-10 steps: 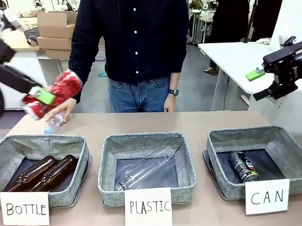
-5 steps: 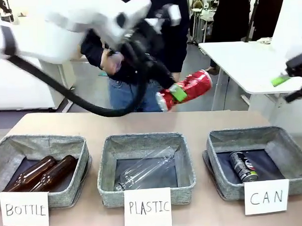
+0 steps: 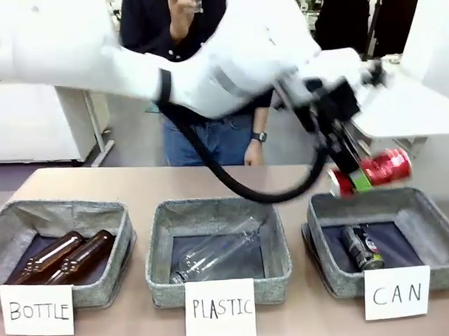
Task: Sort the can waste into the basket.
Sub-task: Pick up the can waste from the table and place it in the right Fabric basket.
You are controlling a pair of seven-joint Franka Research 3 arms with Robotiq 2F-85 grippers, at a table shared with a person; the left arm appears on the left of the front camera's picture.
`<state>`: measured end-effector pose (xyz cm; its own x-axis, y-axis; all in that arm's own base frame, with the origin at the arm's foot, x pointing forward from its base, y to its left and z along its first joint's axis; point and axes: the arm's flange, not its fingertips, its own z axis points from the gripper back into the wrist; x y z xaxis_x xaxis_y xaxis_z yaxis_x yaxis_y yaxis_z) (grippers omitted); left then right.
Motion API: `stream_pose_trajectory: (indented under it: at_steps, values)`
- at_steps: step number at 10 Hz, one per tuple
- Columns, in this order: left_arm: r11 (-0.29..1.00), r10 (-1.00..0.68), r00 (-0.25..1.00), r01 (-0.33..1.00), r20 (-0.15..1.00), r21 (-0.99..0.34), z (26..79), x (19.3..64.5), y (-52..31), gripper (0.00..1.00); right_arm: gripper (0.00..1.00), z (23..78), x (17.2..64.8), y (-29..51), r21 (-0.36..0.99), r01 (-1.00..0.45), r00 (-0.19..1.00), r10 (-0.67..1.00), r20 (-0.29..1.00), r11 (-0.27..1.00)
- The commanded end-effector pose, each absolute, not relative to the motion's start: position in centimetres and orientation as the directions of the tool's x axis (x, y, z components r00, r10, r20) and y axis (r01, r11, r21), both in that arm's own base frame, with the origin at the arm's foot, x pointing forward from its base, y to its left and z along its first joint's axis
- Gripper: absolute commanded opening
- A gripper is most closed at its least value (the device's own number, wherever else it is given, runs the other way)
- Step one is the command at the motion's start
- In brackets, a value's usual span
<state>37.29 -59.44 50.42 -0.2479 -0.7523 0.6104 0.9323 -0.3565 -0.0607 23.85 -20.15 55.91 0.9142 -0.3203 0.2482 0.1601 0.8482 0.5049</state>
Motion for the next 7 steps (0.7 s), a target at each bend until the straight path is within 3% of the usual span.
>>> stream_pose_trajectory:
  at_steps: [1,6,7]
  values:
    - [-0.306,-0.791,-0.250,0.952,0.559,-0.008,49.5,37.7,-62.2,0.46,1.00,56.5,25.8,-18.5,0.509,0.117,0.930,-0.274,0.246,0.853]
    - [-0.244,-0.797,-0.197,0.970,0.571,-0.005,45.3,37.4,-63.0,0.46,1.00,56.5,25.8,-18.5,0.509,0.117,0.930,-0.274,0.246,0.853]
    - [-0.250,-0.807,-0.206,0.968,0.554,-0.004,44.6,36.7,-63.0,1.00,1.00,56.5,25.8,-18.5,0.509,0.117,0.930,-0.274,0.246,0.853]
